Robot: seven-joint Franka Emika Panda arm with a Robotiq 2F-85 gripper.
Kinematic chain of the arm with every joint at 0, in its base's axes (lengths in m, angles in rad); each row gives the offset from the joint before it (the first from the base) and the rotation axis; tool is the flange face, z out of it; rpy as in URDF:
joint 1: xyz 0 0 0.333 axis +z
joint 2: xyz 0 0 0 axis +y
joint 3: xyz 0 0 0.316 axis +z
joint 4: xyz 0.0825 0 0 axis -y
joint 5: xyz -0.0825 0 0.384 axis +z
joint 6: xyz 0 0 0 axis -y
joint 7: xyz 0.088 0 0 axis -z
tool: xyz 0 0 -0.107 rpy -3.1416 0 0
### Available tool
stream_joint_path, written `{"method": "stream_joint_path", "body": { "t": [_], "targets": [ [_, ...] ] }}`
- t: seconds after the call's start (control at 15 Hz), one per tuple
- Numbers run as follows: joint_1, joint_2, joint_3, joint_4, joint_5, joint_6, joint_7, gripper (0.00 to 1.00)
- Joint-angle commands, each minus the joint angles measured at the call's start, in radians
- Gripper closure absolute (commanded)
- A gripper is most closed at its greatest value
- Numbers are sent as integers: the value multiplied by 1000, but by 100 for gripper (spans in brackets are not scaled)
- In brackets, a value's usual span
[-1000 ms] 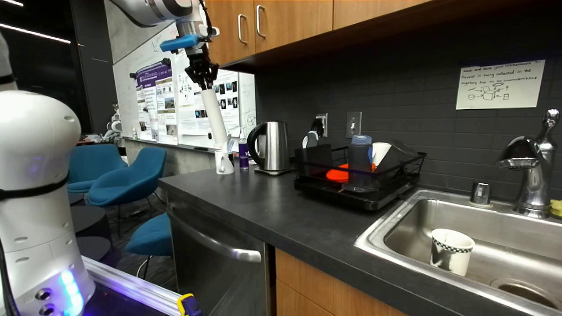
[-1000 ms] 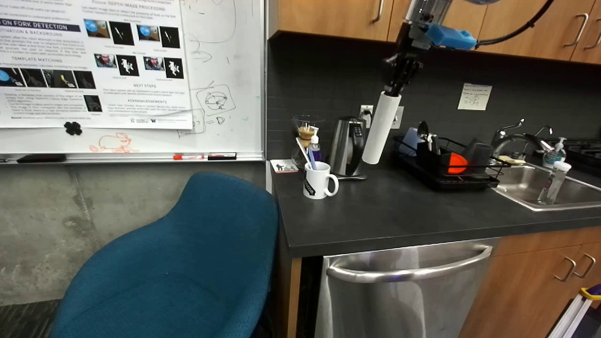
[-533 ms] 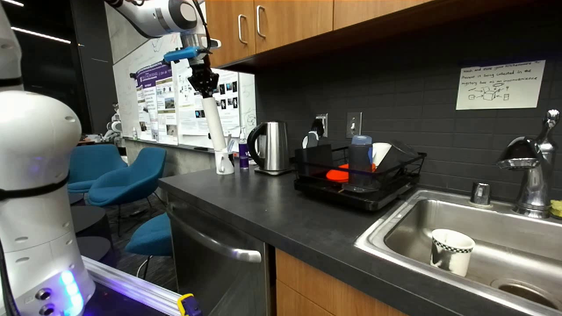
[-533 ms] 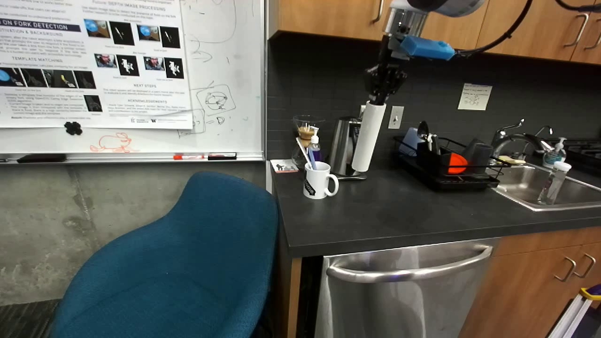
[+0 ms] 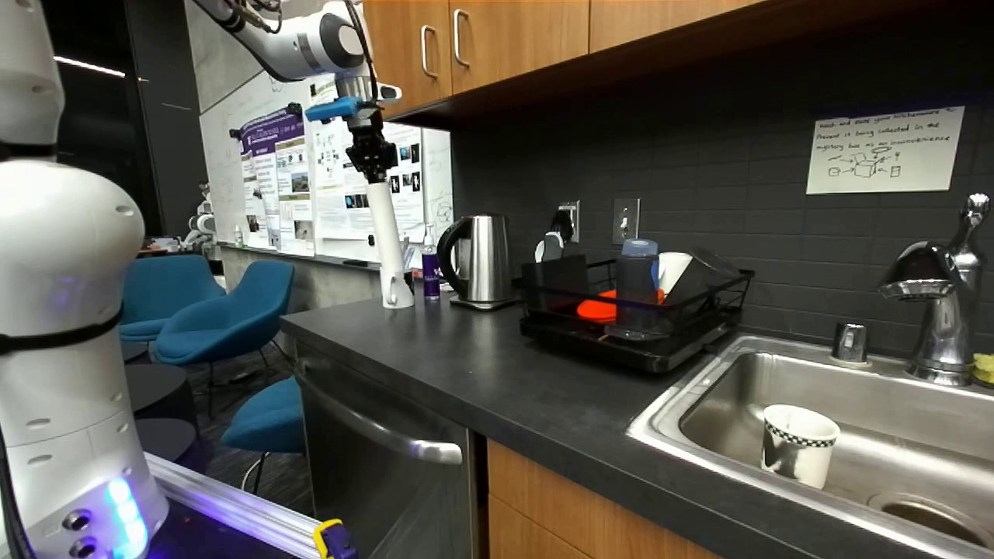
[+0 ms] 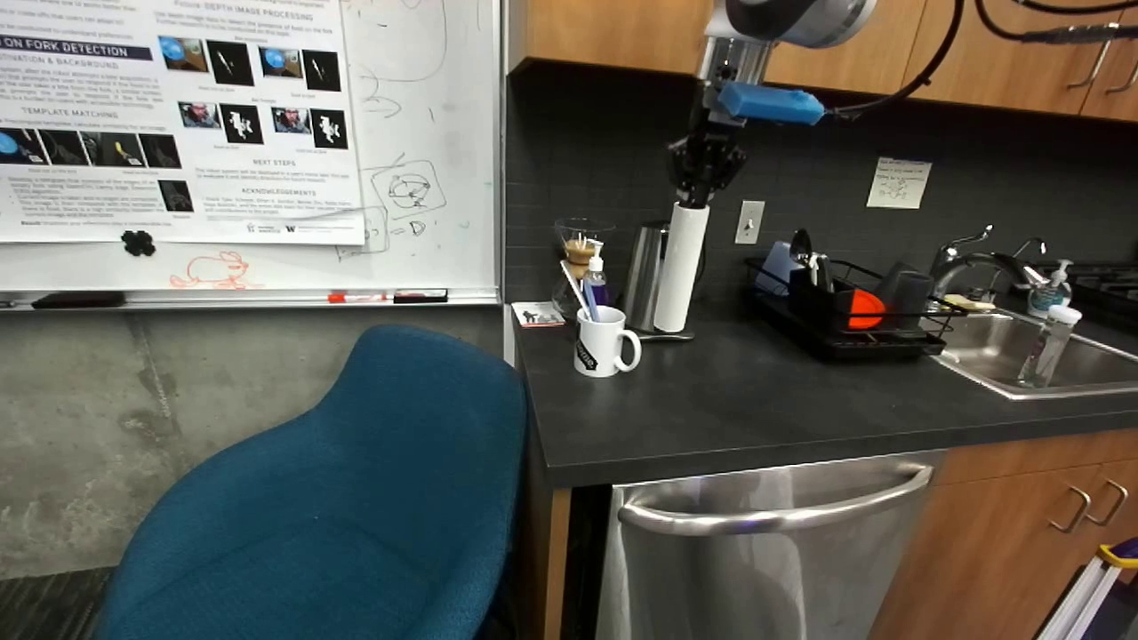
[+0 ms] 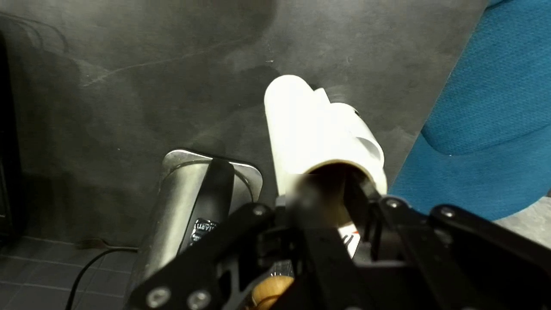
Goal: Move the paper towel roll to the left
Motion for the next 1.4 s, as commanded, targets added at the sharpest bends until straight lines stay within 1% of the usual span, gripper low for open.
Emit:
{"method": "stream_joint_path", "body": {
  "t": [0.0,0.6,0.87,1.0,1.33],
  "targets": [
    [19,75,-6,87,-19,-55,54,48],
    [31,203,-25,195,-16,-103,116,48],
    [23,203,-39,161,17,-54,108,48],
    [27,202,-46,153,9,-40,125,48],
    [23,212,-54,160,22,-27,129,48]
  ]
}}
